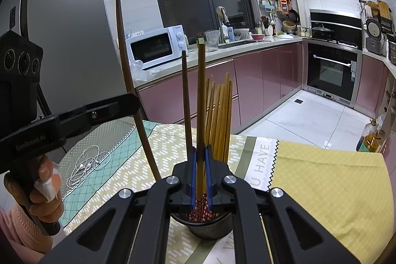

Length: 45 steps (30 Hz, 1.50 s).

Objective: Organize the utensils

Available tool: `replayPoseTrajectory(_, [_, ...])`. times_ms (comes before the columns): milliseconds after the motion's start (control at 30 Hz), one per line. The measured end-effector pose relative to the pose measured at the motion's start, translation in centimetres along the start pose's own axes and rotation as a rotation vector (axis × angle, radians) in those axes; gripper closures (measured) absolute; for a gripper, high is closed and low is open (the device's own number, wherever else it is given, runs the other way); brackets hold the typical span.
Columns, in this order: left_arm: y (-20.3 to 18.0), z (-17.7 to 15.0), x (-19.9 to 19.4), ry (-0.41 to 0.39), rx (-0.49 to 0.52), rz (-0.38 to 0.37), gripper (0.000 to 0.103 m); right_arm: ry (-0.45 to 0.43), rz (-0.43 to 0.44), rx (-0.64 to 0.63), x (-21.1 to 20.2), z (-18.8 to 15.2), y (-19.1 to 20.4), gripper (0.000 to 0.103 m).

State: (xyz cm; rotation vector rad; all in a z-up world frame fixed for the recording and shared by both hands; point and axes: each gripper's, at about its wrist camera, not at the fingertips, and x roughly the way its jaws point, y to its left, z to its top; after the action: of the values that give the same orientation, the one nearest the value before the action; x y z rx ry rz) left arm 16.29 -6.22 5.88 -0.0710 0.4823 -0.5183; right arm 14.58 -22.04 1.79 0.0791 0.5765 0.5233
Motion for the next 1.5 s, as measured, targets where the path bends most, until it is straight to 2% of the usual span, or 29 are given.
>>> replayPoseTrajectory(233, [0.3, -0.6, 0.9, 0.038, 0.011, 0.005, 0.095, 0.015, 0.008, 0.010, 0.5, -0.3, -0.2, 0.097])
replayPoseTrajectory(433, [0.3, -1.9, 2.5, 0.131, 0.045, 0.018, 0.095, 0.034, 0.007, 0.012, 1.1, -0.1, -0.5, 0.097])
replayPoseTrajectory(667, [0.5, -3.2, 5.8, 0.253, 0.032, 0.016, 0.095, 0.063, 0.002, 0.036, 2.8, 0.2, -1.2, 0.097])
replayPoseTrajectory(933, [1.4, -5.0, 8.0, 0.314, 0.019, 0.022, 0.094, 0.085, -0.009, 0.060, 4.0, -0.1, -1.9, 0.094])
replayPoseTrajectory(1033, [1.4, -5.4, 8.0, 0.301, 0.011, 0.020, 0.088, 0.084, -0.009, 0.061, 3.9, -0.3, -1.9, 0.093])
replayPoseTrajectory(1100, [1.1, -5.7, 7.5, 0.271, 0.013, 0.037, 0.078, 0.080, -0.009, 0.058, 3.6, -0.6, -1.8, 0.085])
replayPoseTrajectory(1167, [0.9, -5.9, 6.8, 0.241, 0.022, 0.071, 0.059, 0.068, -0.013, 0.054, 3.1, -0.9, -1.7, 0.079])
replayPoseTrajectory(1300, [0.8, -6.8, 5.0, 0.187, 0.025, 0.131, 0.049, 0.044, -0.019, 0.049, 1.9, -1.3, -1.5, 0.066])
replayPoseTrajectory(1367, [0.7, -7.1, 4.2, 0.172, 0.027, 0.152, 0.037, 0.033, -0.020, 0.050, 1.3, -1.5, -1.4, 0.063])
replayPoseTrajectory(1467, [0.9, -7.6, 2.7, 0.146, 0.036, 0.191, 0.023, 0.012, -0.032, 0.043, 0.5, -1.8, -1.0, 0.049])
replayPoseTrajectory(1500, [0.9, -7.8, 2.2, 0.137, 0.042, 0.208, 0.021, 0.006, -0.035, 0.039, 0.4, -1.9, -0.9, 0.045])
